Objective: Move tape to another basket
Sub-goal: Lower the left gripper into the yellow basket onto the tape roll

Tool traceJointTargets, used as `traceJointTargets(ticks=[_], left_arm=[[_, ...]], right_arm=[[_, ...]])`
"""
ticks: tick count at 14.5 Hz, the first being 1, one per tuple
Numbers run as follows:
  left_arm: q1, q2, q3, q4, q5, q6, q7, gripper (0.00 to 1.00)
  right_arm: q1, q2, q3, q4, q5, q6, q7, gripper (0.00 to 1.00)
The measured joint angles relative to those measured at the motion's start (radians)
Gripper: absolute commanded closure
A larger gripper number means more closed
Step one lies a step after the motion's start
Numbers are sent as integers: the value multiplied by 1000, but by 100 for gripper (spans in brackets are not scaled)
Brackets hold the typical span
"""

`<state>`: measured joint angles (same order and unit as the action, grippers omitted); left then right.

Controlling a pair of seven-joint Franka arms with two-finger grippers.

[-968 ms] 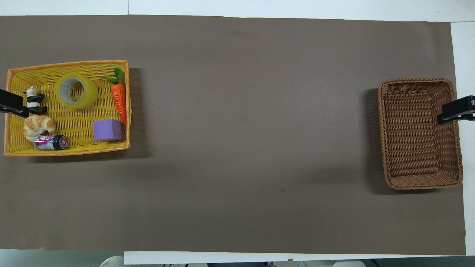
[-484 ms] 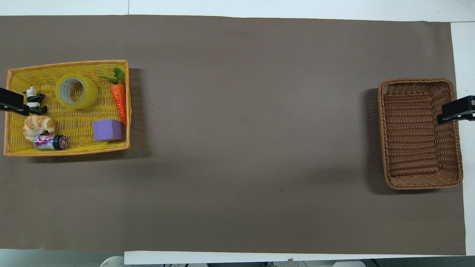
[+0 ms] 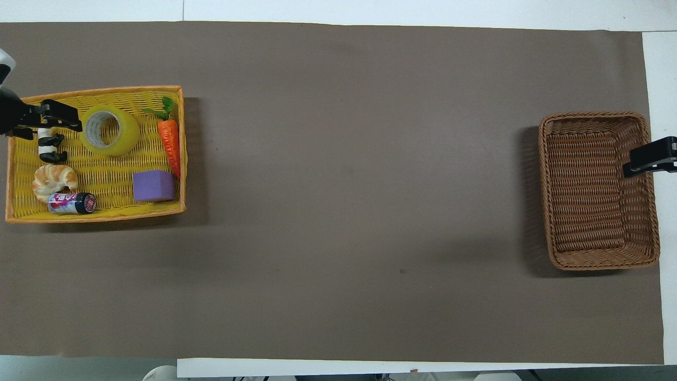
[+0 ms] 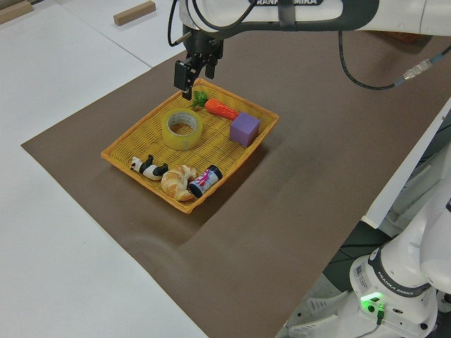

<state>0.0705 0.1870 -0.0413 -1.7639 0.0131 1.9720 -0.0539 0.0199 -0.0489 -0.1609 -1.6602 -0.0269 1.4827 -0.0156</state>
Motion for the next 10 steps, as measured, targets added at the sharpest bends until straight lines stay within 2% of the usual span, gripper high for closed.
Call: traceJointTargets(ticks=[3, 10], left_arm=[[42, 80, 2, 4, 0, 80, 2, 33], [54, 141, 2, 3, 20, 160, 9, 32]], right_arm=[[0, 0, 0, 0, 0, 0, 0, 0], [0, 0, 0, 0, 0, 0, 0, 0]])
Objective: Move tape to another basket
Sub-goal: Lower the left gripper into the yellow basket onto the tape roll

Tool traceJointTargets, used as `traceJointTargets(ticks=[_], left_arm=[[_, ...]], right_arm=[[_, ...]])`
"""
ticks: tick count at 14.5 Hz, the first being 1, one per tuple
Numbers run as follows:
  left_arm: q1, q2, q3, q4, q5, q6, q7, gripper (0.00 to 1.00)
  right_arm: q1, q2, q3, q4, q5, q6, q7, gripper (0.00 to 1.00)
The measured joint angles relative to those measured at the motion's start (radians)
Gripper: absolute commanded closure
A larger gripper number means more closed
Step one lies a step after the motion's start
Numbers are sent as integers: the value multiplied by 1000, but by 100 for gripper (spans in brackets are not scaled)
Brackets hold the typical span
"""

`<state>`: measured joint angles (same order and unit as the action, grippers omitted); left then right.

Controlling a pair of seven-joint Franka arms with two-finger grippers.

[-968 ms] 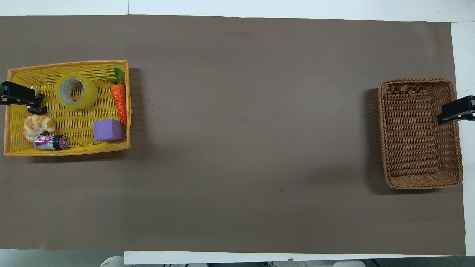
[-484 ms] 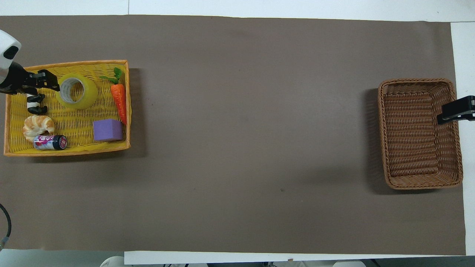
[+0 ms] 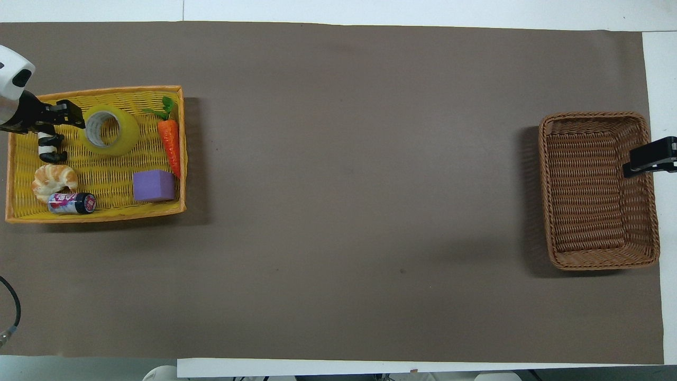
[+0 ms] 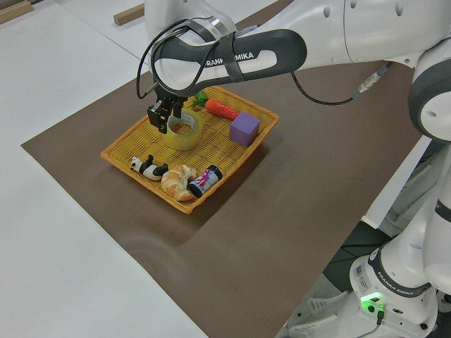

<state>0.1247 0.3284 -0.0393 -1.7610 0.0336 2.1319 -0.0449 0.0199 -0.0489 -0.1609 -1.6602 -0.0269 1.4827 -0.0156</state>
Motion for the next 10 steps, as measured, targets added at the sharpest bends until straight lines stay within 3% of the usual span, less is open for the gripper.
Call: traceJointTargets(ticks=[6, 7, 10], left_arm=[[1, 51, 0, -71, 1, 127, 43, 33], [1, 52, 0, -92, 1, 153, 47, 38], [1, 55, -2, -118, 1, 178, 49, 69]], right_arm=[[0, 0, 0, 0, 0, 0, 0, 0], [0, 0, 0, 0, 0, 0, 0, 0], [0, 0, 0, 0, 0, 0, 0, 0]])
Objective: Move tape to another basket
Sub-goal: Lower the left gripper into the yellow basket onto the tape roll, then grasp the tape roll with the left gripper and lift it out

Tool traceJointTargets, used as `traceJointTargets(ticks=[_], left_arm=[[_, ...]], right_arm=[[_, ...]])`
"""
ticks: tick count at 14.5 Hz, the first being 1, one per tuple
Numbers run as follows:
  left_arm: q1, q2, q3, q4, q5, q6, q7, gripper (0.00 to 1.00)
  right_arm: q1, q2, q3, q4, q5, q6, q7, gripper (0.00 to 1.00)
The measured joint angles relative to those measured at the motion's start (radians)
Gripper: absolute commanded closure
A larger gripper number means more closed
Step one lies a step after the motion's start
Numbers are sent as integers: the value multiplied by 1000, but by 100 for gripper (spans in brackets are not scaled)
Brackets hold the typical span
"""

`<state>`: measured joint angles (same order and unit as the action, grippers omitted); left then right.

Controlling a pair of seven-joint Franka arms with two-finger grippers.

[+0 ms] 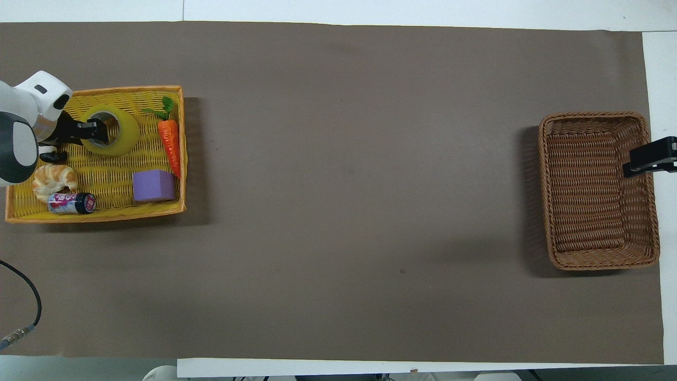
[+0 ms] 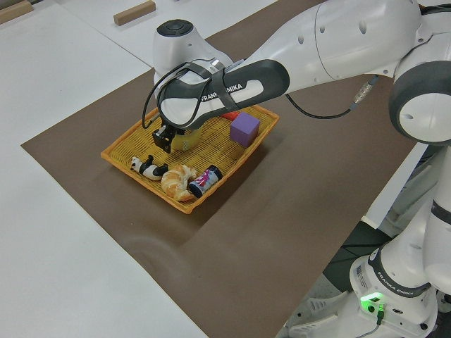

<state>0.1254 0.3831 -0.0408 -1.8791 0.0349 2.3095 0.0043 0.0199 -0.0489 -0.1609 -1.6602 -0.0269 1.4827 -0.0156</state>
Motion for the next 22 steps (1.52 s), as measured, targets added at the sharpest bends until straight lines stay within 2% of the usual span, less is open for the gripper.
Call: traceJointTargets(ticks=[1, 3, 4, 6, 11, 15, 18, 20, 22], left_arm=[[0, 0, 0, 0, 0, 1, 0, 75], [0, 0, 1, 0, 0, 2, 0, 77], [0, 0, 1, 0, 0, 9, 0, 82], [0, 1, 1, -1, 0, 12, 1, 100], [0, 1, -2, 26, 0, -31, 2, 100], [-37, -19, -17, 223, -42, -284, -51, 100], [-129, -86, -24, 287, -190, -438, -205, 100], [-221, -109, -27, 285, -283, -463, -307, 100], [-335, -108, -30, 283, -323, -456, -438, 100]], right_arm=[[0, 0, 0, 0, 0, 0, 0, 0], [0, 0, 0, 0, 0, 0, 0, 0], [0, 0, 0, 0, 0, 0, 0, 0], [0, 0, 0, 0, 0, 0, 0, 0], [0, 0, 0, 0, 0, 0, 0, 0], [0, 0, 0, 0, 0, 0, 0, 0], [0, 0, 0, 0, 0, 0, 0, 0], [0, 0, 0, 0, 0, 0, 0, 0], [0, 0, 0, 0, 0, 0, 0, 0]])
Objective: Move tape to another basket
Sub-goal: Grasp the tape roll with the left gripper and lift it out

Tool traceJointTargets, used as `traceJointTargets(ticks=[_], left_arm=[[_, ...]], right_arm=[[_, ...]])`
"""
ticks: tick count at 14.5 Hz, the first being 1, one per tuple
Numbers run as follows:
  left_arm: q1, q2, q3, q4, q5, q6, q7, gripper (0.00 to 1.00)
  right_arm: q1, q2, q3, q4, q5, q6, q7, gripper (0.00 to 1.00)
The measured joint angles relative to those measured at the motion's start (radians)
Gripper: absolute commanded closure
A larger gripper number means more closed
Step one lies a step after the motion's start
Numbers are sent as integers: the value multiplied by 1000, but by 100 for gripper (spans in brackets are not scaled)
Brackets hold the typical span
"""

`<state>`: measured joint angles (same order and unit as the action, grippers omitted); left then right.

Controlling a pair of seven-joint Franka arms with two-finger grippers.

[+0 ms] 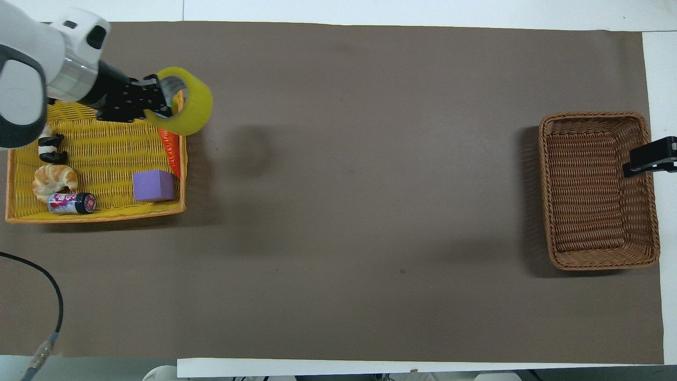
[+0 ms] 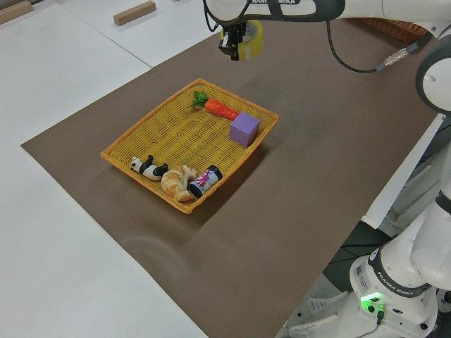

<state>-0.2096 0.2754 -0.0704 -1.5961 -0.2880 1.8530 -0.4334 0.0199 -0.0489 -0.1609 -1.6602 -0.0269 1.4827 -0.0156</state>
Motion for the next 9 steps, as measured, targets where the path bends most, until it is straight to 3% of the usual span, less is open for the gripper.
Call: traceJointTargets(ticks=[3, 9], left_arm=[[-140, 2, -1, -1, -100, 38, -131, 100], [-171, 2, 6, -2, -136, 54, -135, 100]], right_arm=[[0, 0, 0, 0, 0, 0, 0, 0], [4, 0, 3, -1, 39, 4, -81, 0]])
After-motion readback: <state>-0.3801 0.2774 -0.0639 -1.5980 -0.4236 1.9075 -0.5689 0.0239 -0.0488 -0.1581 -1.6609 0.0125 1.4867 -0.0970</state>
